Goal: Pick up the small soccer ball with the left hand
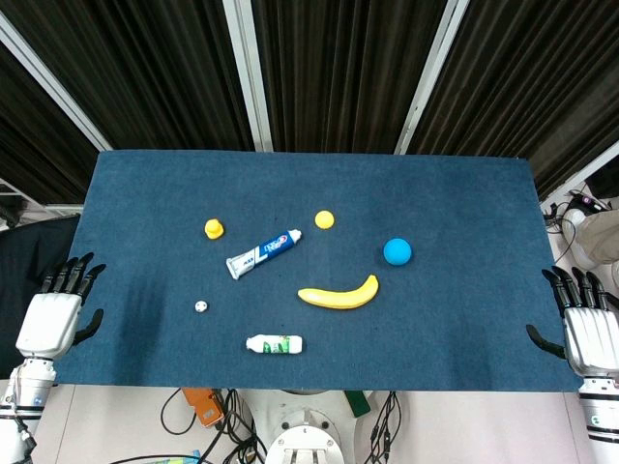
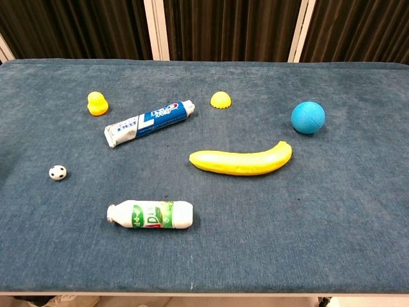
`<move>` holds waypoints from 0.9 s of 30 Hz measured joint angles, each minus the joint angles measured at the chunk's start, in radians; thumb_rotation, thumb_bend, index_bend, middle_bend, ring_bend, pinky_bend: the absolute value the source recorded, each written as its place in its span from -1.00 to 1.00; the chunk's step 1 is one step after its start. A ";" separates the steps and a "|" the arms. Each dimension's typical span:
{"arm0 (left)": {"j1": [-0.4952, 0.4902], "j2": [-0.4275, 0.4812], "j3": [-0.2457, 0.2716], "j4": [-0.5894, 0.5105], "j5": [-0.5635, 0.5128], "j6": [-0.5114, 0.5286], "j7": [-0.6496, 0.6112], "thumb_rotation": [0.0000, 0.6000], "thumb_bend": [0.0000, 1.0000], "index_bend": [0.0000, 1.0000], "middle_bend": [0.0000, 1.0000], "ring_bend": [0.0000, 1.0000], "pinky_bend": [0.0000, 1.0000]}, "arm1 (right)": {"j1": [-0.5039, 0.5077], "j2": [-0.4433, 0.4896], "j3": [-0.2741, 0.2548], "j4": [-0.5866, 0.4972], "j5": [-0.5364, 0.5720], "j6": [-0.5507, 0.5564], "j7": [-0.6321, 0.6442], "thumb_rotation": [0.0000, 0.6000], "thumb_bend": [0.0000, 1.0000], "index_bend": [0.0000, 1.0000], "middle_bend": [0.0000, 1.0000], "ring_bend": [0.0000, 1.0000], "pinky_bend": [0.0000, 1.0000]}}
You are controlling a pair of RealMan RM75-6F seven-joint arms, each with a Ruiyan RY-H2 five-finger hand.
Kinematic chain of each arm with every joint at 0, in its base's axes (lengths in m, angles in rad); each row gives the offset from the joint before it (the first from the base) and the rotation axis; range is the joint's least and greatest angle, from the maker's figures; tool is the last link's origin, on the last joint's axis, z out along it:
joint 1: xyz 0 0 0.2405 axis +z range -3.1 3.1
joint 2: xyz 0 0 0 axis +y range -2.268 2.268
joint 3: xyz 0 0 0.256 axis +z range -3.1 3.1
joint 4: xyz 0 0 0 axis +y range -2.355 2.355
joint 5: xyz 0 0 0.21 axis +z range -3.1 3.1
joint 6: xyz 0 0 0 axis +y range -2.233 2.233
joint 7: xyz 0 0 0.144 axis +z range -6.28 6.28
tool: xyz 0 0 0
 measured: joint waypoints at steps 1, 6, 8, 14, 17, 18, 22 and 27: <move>0.000 0.000 0.000 0.000 0.001 0.001 0.000 1.00 -0.28 -0.76 -1.00 -1.00 -0.83 | 0.000 0.000 0.001 0.001 0.001 0.000 0.000 1.00 -0.30 -0.67 -0.69 -0.84 -1.00; 0.000 -0.001 0.003 0.001 0.001 -0.001 0.001 1.00 -0.28 -0.76 -1.00 -1.00 -0.83 | 0.003 0.001 0.003 0.000 0.005 -0.007 0.002 1.00 -0.30 -0.67 -0.69 -0.84 -1.00; -0.001 0.000 0.005 0.000 0.001 -0.005 -0.007 1.00 -0.28 -0.76 -1.00 -1.00 -0.83 | 0.004 0.001 0.002 -0.001 0.003 -0.008 0.001 1.00 -0.30 -0.67 -0.69 -0.84 -1.00; -0.012 0.004 0.020 -0.011 0.018 -0.037 -0.072 1.00 -0.30 -0.85 -1.00 -1.00 -0.83 | 0.004 0.001 0.002 -0.001 0.003 -0.010 0.004 1.00 -0.30 -0.67 -0.69 -0.84 -1.00; -0.024 0.006 0.036 -0.020 0.040 -0.067 -0.120 1.00 -0.41 -0.85 -1.00 -1.00 -0.83 | 0.003 0.001 0.001 -0.001 -0.001 -0.006 0.005 1.00 -0.30 -0.67 -0.69 -0.85 -1.00; -0.028 0.006 0.041 -0.023 0.047 -0.076 -0.136 1.00 -0.43 -0.85 -1.00 -1.00 -0.83 | 0.003 0.001 0.000 -0.001 -0.004 -0.006 0.005 1.00 -0.30 -0.67 -0.69 -0.85 -1.00; -0.057 -0.001 0.064 -0.025 0.077 -0.135 -0.213 1.00 -0.54 -0.85 -1.00 -1.00 -0.83 | 0.006 0.002 -0.005 0.004 -0.016 -0.009 0.007 1.00 -0.30 -0.67 -0.69 -0.84 -1.00; -0.092 -0.029 0.067 -0.002 0.082 -0.186 -0.285 1.00 -0.57 -0.79 -1.00 -1.00 -0.83 | 0.010 0.003 -0.004 0.005 -0.011 -0.018 0.014 1.00 -0.30 -0.67 -0.69 -0.84 -1.00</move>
